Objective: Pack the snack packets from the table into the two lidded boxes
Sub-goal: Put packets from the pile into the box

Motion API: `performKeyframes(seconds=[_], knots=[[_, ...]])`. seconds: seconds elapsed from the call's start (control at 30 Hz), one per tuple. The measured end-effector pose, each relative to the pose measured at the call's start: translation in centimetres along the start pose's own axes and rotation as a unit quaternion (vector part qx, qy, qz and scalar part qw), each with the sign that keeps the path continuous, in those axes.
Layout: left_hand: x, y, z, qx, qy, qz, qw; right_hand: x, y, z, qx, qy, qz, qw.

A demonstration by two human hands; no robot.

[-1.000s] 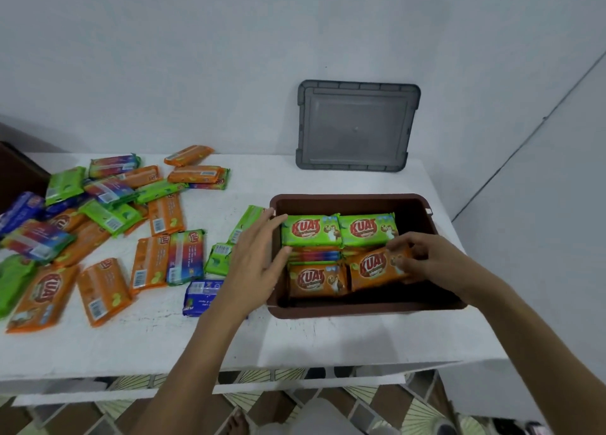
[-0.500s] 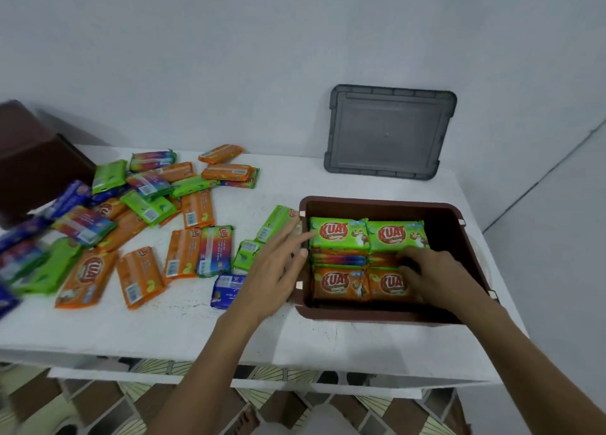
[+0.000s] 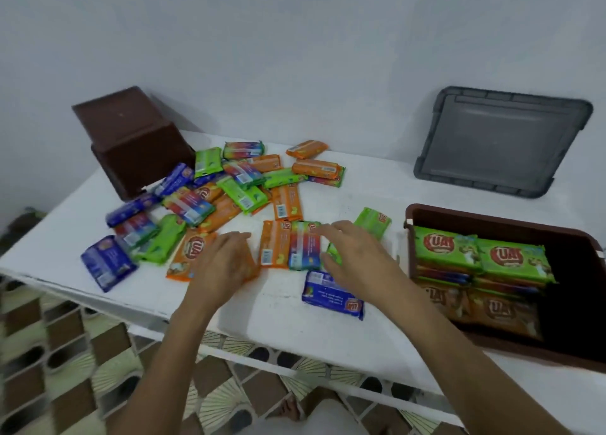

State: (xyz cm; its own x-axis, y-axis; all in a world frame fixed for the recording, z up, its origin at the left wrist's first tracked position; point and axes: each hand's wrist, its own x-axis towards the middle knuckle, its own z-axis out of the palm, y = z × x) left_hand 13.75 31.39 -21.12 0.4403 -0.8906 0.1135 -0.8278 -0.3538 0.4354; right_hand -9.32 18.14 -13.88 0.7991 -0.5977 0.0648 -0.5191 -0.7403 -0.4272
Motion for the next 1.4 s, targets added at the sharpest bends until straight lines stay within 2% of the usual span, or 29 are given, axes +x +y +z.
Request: performKeyframes(seconds=[0.1,0.23,0.3,0.47,0.57,0.63,0.7,0.8,0.9,0.97,1.07,1.23,1.4], knots=[[0.9,-3.2,-1.3,0.046,-0.043,-0.004,0.998,3.4,-1.8,4.2,-0.047,-0.08,-0.019,0.996],[2.8,-5.3,-2.4,0.092,-0.2,0.016,0.975,6.9,-3.0,8.2,-0.124,-0.18,-0.053,0.974],[3.6,-5.8,-2.8,0.106,-0.25,0.035,0.962,8.0,-3.1,9.3,-0.19,-0.22,-0.067,0.954],[4.4,-6.8,-3.1,0.156,-0.312,0.063,0.935,9.1,-3.5,9.5,-0.232,-0.211,-0.086,0.946],[4.5,-7.2,-2.9,0.155,-0.286,0.07,0.943,9.0,-3.7,9.1,-0.242,-0.191,-0.107,0.945],[4.3,-7.9,-2.6,0.142,-0.255,0.085,0.953,8.6,-3.8,9.1,-0.211,-0.157,-0.091,0.961],[4.0,-8.5,-2.3,0.103,-0.212,0.109,0.966,8.2,-3.5,8.8,-0.154,-0.102,-0.061,0.981],[3.7,-8.3,-2.0,0.046,-0.154,0.114,0.98,7.5,-2.8,7.6,0.013,0.003,0.007,1.0],[3.5,-7.3,-0.9,-0.011,-0.101,0.082,0.991,6.5,-1.9,5.6,0.123,0.089,0.078,0.985],[3.2,-6.6,-0.4,-0.081,-0.078,0.063,0.992,5.4,-1.5,4.3,0.18,0.105,0.116,0.971],[2.8,-5.1,-0.2,-0.125,-0.03,0.082,0.988,3.3,-0.8,2.4,0.249,0.121,0.131,0.952],[2.2,-1.8,-0.1,-0.203,0.06,0.056,0.976,-0.1,0.5,-1.6,0.286,0.167,0.125,0.935],[1.7,2.9,0.0,-0.315,0.091,0.045,0.944,-4.6,3.5,-6.4,0.286,0.203,0.134,0.927]])
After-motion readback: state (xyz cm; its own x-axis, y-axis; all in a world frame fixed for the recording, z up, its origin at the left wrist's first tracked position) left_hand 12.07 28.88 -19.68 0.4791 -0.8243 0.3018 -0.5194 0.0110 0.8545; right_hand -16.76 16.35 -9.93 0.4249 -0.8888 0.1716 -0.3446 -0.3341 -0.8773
